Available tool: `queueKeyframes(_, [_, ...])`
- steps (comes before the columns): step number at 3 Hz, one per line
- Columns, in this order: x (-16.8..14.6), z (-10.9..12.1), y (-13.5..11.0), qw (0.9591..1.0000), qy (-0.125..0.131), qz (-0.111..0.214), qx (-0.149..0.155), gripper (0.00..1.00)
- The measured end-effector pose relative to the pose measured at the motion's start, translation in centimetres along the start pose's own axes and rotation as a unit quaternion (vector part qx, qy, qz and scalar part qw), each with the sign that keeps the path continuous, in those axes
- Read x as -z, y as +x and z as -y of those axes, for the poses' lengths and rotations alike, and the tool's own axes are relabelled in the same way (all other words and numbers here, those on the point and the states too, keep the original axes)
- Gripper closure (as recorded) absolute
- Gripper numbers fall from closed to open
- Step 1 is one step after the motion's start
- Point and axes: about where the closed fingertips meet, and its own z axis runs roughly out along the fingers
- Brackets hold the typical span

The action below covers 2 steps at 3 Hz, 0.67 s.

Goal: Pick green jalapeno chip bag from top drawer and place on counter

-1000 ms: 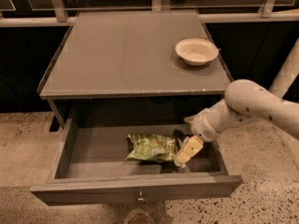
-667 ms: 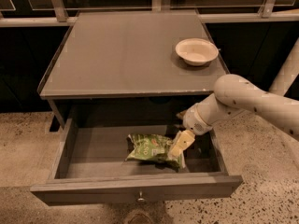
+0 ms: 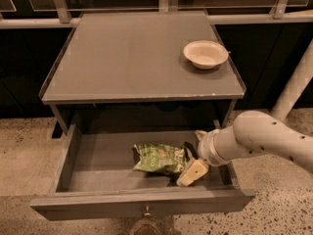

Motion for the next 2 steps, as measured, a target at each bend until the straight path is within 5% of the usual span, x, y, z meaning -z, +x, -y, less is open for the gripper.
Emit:
queueKeyframes(1, [-0.3, 0.0, -0.2, 1.0000, -0.004, -0.002, 0.002, 0.00])
queueKeyframes(2, [-3.2, 0.4, -1.4, 0.9990, -0.041, -0.007, 0.016, 0.00])
